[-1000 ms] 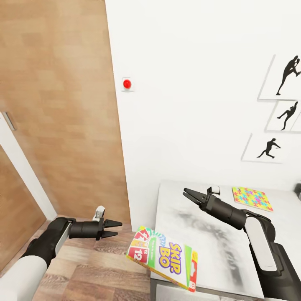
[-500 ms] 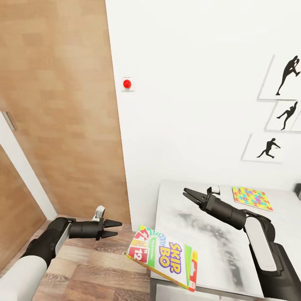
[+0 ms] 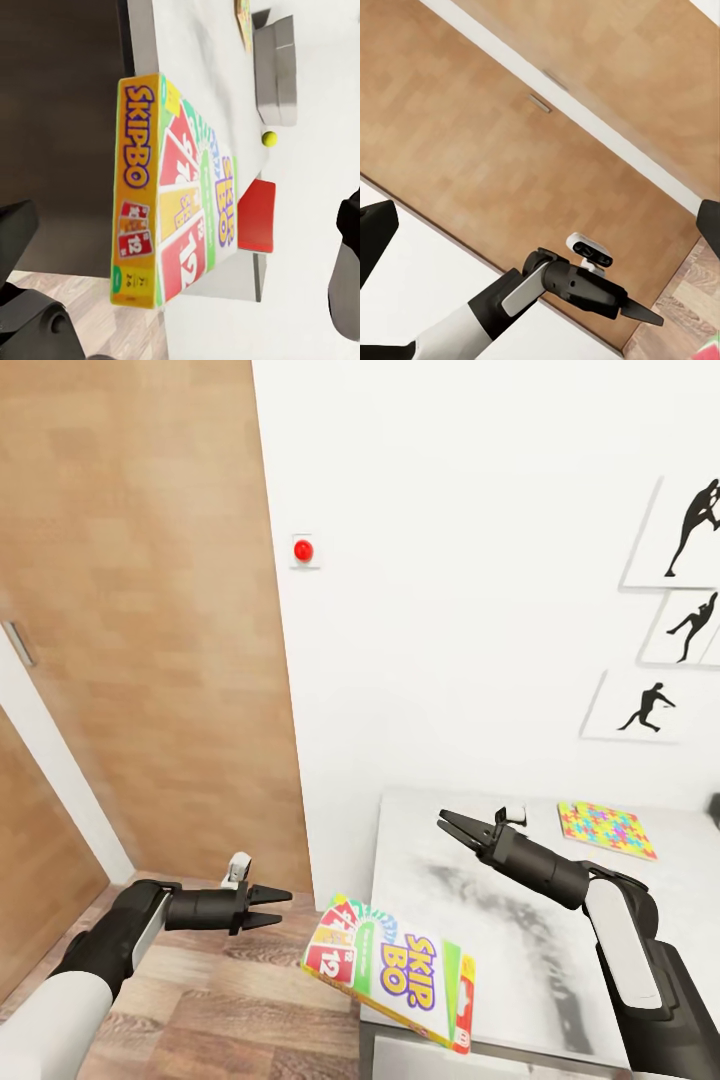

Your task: Put all the toys in the child's room - the three board games (two on the bed and one on the table), the two jigsaw puzzles on the table, and the tennis ball on the table - inside the toy box on the table in the child's room.

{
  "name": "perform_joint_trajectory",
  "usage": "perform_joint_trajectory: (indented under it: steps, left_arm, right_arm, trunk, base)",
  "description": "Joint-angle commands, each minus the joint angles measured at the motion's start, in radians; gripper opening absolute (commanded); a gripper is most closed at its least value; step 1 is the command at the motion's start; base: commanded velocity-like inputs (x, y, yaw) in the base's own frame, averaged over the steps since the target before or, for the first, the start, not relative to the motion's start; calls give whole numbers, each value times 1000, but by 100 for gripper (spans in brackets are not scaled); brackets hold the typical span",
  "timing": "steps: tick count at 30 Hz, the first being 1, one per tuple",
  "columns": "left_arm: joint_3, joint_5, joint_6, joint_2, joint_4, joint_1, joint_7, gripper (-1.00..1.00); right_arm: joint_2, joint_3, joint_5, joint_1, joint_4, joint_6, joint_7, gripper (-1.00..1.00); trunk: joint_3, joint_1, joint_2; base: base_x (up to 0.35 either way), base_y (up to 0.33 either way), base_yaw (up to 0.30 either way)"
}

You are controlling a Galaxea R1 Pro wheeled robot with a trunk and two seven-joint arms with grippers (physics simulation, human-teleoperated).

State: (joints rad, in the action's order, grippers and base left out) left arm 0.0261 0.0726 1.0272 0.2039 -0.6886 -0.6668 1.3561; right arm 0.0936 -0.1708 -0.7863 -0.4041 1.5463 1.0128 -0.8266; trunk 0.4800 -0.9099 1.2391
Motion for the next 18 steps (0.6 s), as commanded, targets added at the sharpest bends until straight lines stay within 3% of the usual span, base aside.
perform_joint_trajectory:
  steps: [1,13,18]
  left_arm:
    - [0,3,10,0,0,-1,2,100]
    - [-1,3,10,-1,1,-1,0,100]
    - [-2,3,10,-1,1,-1,0,100]
  right_arm:
    - [0,-1,3,-1,0,4,-5,100]
    - [1,5,1,-1,25,29,-6,100]
    - [3,12,-6,-1,39,34,-11,100]
  trunk:
    - [4,-4,8]
    - [42,-50,92]
    - [42,-50,92]
  base:
    - [0,0,0]
    - [0,0,0]
    - [0,0,0]
